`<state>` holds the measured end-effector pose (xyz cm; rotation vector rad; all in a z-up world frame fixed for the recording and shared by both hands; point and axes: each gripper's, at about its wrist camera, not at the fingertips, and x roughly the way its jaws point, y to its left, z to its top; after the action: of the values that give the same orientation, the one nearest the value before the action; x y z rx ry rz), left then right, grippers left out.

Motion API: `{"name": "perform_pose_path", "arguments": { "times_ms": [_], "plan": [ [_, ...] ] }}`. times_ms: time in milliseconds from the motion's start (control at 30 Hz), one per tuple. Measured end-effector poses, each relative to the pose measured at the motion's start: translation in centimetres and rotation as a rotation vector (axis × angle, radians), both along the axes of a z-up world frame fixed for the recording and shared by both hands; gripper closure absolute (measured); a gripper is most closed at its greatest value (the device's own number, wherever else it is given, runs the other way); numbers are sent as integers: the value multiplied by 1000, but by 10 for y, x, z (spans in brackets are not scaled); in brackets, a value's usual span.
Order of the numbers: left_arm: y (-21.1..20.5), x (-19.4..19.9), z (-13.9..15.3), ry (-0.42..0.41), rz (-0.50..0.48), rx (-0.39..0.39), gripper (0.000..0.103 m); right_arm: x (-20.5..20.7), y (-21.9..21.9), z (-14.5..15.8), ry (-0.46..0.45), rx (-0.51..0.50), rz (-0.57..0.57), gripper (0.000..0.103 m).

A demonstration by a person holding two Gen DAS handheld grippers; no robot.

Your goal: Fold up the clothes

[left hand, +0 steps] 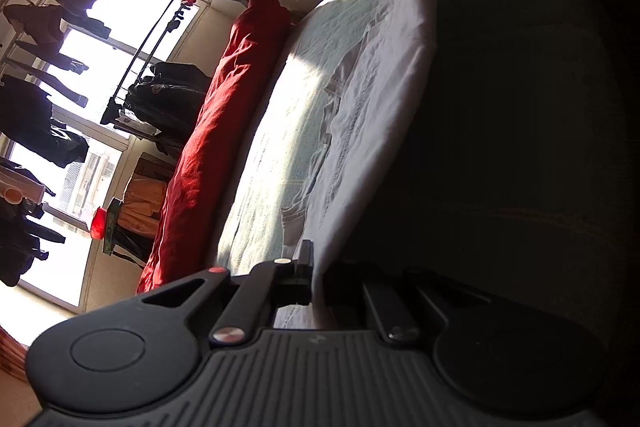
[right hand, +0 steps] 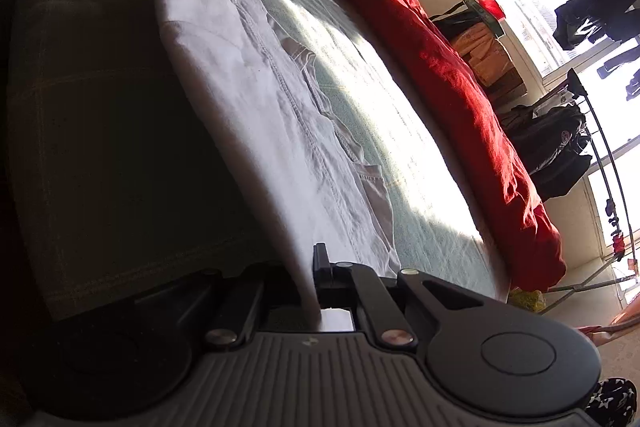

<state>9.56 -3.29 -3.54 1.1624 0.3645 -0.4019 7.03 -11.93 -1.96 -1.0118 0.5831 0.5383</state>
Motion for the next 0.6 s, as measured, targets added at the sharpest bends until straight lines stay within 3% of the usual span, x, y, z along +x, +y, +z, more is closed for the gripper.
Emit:
{"name": "perform_pose_path", "arguments": {
  "times_ms": [167, 267, 367, 433, 533, 600],
  "plan": [
    [2, -18, -10, 51, 17, -24, 101, -24, -2, -9, 65, 16, -13, 98],
    [6, -21, -20, 142, 39, -48, 92, -32, -5, -17, 107, 25, -24, 93],
    [11, -30, -25, 211, 59, -66, 91, -40, -8, -24, 150, 34, -35, 79],
    [17, -37, -25, 254, 71, -79, 89, -45, -10, -29, 178, 40, -43, 75],
    [27, -43, -10, 311, 108, -144, 89, -49, -25, -19, 200, 80, -78, 65],
    [34, -46, 10, 324, 125, -228, 89, -52, -34, -12, 213, 108, -102, 63]
  ]
}}
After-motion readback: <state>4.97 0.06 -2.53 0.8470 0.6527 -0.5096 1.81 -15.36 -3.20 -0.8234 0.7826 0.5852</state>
